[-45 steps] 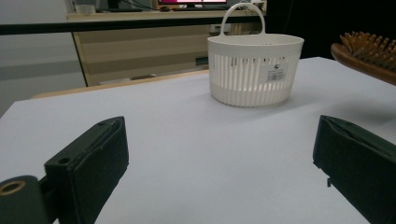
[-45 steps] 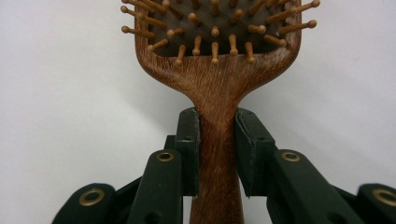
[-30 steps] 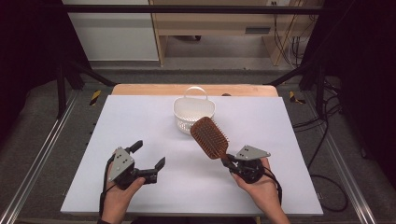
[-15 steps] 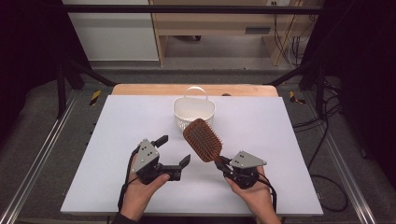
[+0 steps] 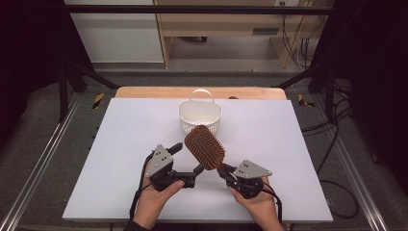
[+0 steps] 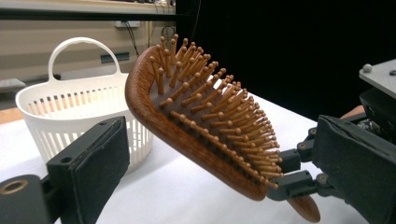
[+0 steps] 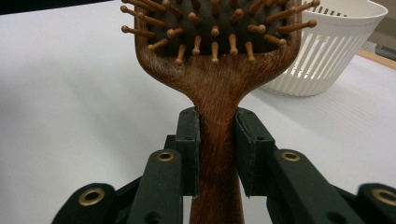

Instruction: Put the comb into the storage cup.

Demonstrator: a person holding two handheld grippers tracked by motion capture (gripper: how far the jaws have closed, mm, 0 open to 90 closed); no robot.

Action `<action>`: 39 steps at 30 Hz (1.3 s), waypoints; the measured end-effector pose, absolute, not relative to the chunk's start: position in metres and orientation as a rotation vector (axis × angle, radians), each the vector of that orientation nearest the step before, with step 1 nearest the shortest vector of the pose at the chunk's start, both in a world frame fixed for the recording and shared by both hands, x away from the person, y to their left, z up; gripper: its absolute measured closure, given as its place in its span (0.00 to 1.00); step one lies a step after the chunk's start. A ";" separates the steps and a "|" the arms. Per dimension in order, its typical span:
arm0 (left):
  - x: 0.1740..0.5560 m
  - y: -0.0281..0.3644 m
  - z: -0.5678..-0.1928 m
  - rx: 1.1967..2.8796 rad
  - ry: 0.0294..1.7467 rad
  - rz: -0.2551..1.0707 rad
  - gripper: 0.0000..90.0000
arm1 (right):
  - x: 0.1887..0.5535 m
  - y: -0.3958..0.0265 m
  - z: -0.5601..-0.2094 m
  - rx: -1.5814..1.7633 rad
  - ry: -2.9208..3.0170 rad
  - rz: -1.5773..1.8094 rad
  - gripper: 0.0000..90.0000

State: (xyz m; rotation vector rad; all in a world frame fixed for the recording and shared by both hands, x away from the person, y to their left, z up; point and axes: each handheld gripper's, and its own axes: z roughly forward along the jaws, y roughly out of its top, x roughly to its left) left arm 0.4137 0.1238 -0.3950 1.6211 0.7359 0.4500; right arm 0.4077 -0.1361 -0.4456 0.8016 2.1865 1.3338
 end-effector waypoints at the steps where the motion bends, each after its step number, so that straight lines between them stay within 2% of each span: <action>1: 0.415 0.124 -0.395 1.614 0.741 0.436 0.05 | 0.407 -0.136 -0.446 0.798 2.183 1.335 0.81; 13: 0.431 0.126 -0.390 1.564 0.774 0.317 0.09 | 0.400 -0.130 -0.446 0.733 2.149 1.398 0.81; 25: 0.439 0.131 -0.384 1.500 0.815 0.228 0.21 | 0.397 -0.126 -0.446 0.704 2.150 1.436 0.81; 32: 0.441 0.131 -0.383 1.494 0.824 0.200 0.32 | 0.397 -0.126 -0.447 0.702 2.150 1.437 0.81; 39: 0.442 0.130 -0.382 1.490 0.828 0.190 0.38 | 0.397 -0.125 -0.448 0.703 2.152 1.445 0.81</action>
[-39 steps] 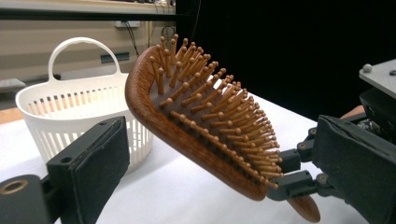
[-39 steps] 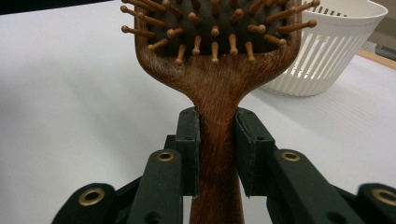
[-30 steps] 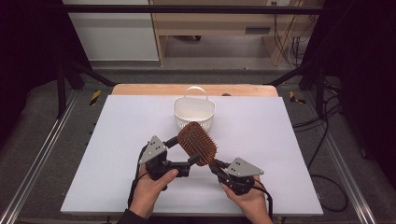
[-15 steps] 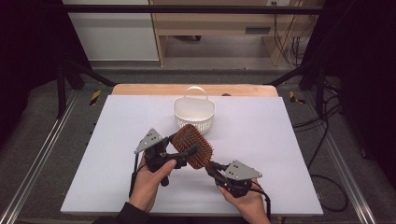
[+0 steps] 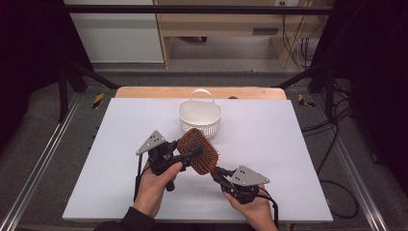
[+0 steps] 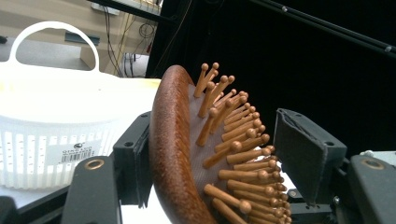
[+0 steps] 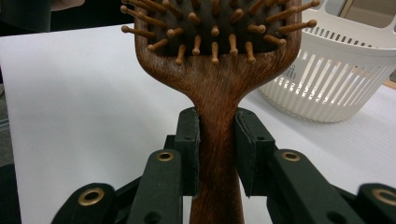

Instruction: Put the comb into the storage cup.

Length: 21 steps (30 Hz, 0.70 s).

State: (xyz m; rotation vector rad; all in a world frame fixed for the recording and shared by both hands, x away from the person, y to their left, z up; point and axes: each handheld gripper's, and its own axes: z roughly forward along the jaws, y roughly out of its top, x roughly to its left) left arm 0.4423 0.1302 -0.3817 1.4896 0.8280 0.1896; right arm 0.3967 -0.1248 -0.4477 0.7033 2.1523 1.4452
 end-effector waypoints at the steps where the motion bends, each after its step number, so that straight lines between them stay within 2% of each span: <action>1: 0.442 0.130 -0.382 1.490 0.829 0.189 0.38 | 0.397 -0.125 -0.448 0.707 2.151 1.452 0.81; 8: 0.443 0.125 -0.381 1.507 0.838 0.179 0.40 | 0.397 -0.126 -0.448 0.712 2.148 1.456 0.81; 13: 0.443 0.123 -0.377 1.523 0.839 0.169 0.46 | 0.398 -0.127 -0.449 0.716 2.143 1.454 0.81; 16: 0.441 0.120 -0.372 1.533 0.821 0.172 0.53 | 0.398 -0.127 -0.449 0.719 2.137 1.450 0.81; 21: 0.441 0.114 -0.363 1.543 0.817 0.166 0.56 | 0.399 -0.128 -0.449 0.730 2.121 1.464 0.80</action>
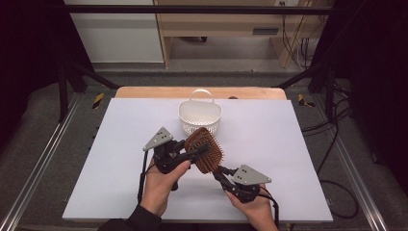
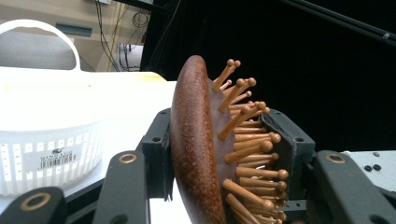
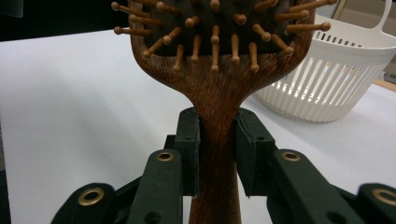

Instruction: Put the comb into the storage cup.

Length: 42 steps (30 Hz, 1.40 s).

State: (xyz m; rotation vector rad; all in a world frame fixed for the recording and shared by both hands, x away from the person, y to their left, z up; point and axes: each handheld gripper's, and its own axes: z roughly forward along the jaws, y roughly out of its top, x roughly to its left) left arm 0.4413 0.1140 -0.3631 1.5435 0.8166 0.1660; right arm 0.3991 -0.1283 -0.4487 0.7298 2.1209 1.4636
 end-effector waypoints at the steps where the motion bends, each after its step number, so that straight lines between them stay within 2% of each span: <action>1: 0.442 0.113 -0.362 1.544 0.815 0.164 0.56 | 0.399 -0.128 -0.448 0.730 2.117 1.463 0.80; 4: 0.443 0.112 -0.361 1.544 0.815 0.155 0.57 | 0.400 -0.128 -0.449 0.737 2.112 1.470 0.80; 5: 0.443 0.112 -0.360 1.549 0.816 0.164 0.57 | 0.402 -0.128 -0.450 0.753 2.119 1.481 0.76; 6: 0.443 0.111 -0.360 1.553 0.816 0.179 0.57 | 0.402 -0.128 -0.450 0.753 2.119 1.481 0.76; 9: 0.444 0.112 -0.358 1.561 0.835 0.216 0.57 | 0.403 -0.131 -0.448 0.782 2.105 1.506 0.66; 10: 0.444 0.114 -0.357 1.552 0.841 0.220 0.57 | 0.402 -0.136 -0.445 0.802 2.084 1.525 0.60; 11: 0.444 0.116 -0.355 1.539 0.845 0.229 0.57 | 0.402 -0.136 -0.445 0.802 2.084 1.525 0.60; 12: 0.444 0.118 -0.353 1.527 0.847 0.242 0.57 | 0.400 -0.142 -0.443 0.811 2.061 1.538 0.51; 13: 0.443 0.123 -0.348 1.504 0.850 0.261 0.57 | 0.399 -0.146 -0.442 0.818 2.055 1.547 0.48; 15: 0.444 0.125 -0.345 1.492 0.854 0.266 0.57 | 0.399 -0.149 -0.443 0.827 2.052 1.556 0.44; 16: 0.443 0.128 -0.341 1.483 0.854 0.279 0.57 | 0.400 -0.156 -0.444 0.841 2.030 1.565 0.37; 17: 0.443 0.128 -0.341 1.483 0.854 0.279 0.57 | 0.400 -0.156 -0.444 0.841 2.030 1.565 0.37; 19: 0.442 0.128 -0.337 1.495 0.850 0.303 0.57 | 0.402 -0.162 -0.447 0.841 1.988 1.571 0.29; 22: 0.442 0.128 -0.335 1.493 0.850 0.319 0.57 | 0.404 -0.163 -0.448 0.851 1.964 1.523 0.27; 24: 0.442 0.128 -0.333 1.483 0.853 0.324 0.57 | 0.407 -0.165 -0.451 0.867 1.974 1.469 0.21; 35: 0.446 0.130 -0.324 1.447 0.875 0.334 0.57 | 0.415 -0.188 -0.459 0.923 1.996 1.532 0.09; 42: 0.448 0.129 -0.315 1.443 0.868 0.327 0.57 | 0.416 -0.191 -0.459 0.930 1.989 1.496 0.06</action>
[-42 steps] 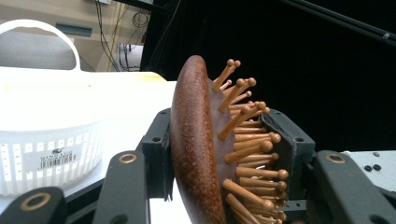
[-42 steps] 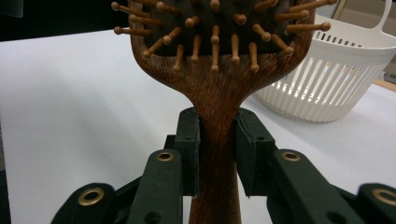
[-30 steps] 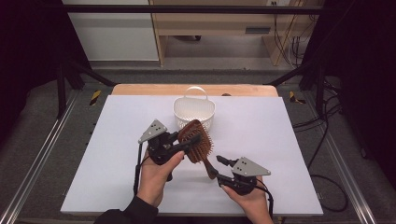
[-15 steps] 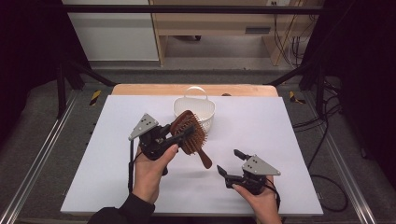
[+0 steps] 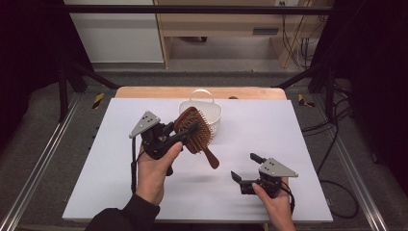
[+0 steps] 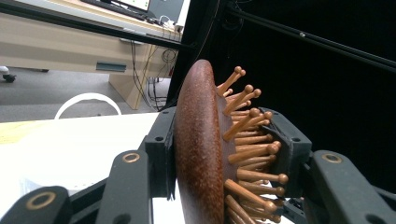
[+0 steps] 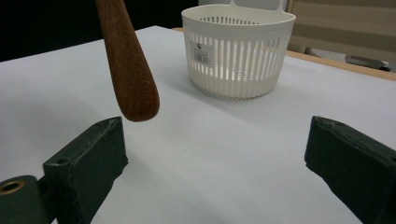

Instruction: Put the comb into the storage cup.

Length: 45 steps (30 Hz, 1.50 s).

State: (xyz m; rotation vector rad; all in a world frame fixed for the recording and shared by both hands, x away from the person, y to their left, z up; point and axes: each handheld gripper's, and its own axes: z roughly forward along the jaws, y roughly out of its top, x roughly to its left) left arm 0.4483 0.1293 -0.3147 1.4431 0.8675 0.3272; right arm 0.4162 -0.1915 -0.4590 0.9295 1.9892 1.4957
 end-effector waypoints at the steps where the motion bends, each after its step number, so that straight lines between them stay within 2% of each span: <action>1: 0.449 0.129 -0.313 1.443 0.867 0.330 0.57 | 0.416 -0.193 -0.459 0.933 1.985 1.495 0.05; 22: 0.464 0.114 -0.273 1.469 0.822 0.376 0.57 | 0.419 -0.202 -0.466 0.976 1.966 1.498 0.07; 45: 0.489 0.125 -0.250 1.420 0.907 0.390 0.57 | 0.420 -0.203 -0.468 0.997 1.958 1.514 0.05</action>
